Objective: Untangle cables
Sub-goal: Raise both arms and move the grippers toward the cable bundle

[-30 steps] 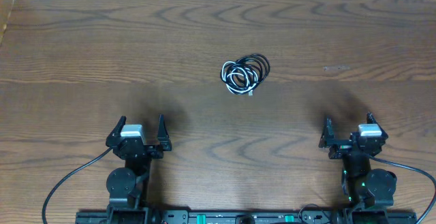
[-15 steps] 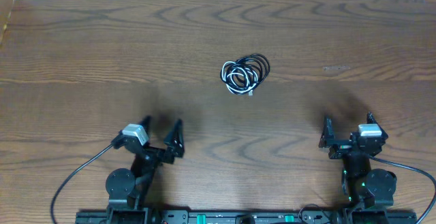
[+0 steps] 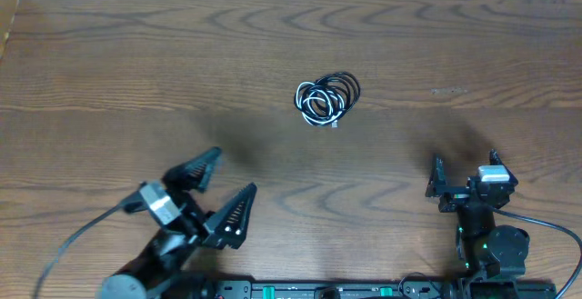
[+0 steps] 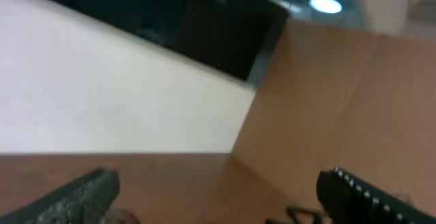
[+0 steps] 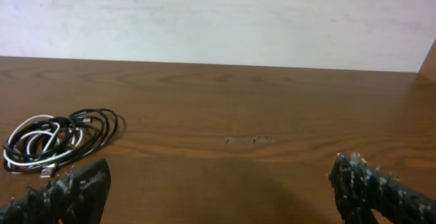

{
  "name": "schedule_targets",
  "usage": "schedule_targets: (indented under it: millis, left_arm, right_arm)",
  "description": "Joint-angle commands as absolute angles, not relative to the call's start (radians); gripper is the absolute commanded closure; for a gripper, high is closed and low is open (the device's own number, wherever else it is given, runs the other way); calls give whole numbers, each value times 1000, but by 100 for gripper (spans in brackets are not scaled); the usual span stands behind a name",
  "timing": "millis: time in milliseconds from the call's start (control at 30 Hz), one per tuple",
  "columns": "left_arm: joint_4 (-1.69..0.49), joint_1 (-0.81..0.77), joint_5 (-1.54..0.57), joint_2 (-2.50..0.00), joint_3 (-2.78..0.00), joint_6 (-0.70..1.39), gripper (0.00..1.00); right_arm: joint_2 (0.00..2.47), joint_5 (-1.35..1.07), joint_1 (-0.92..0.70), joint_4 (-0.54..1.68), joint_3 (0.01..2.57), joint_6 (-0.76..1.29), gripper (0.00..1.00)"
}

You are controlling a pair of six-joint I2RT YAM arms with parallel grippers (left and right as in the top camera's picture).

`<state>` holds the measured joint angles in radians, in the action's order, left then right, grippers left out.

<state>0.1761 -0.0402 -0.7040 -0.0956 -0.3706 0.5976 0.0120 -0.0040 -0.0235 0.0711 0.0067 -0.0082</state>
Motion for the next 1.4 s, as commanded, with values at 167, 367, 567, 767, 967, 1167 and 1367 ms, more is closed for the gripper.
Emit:
schedule_targets:
  millis: [167,367,567,767,967,1167,1367]
  left_arm:
    - [-662,-38,-608,-599,-1061,326,2]
    - [-1233,-39,-479,-1018,-1416,210,2]
    - [-1308,-39,-501,-1264,-1472,223,2]
    - [-1309,-39,-550,-1424,-1472,267,2]
    - [-1333,-39,-550,-1532,-1472,266,2]
    - [-1332,-39,-548,-1561,-1470,266,2]
    - [-1327,-39,-530,-1561,-1470,266,2]
  right_arm:
    - [6,-3,-24,76,6,-16,1]
    - [6,-3,-24,76,6,-16,1]
    - [6,45,-24,64,6,-99,1]
    - [6,-355,-27,-54,6,-14,1]
    - [6,-1078,-28,-344,6,188,1]
    - [7,-933,-23,-715,33,272,1]
    - [109,-801,25,-421,349,106,1]
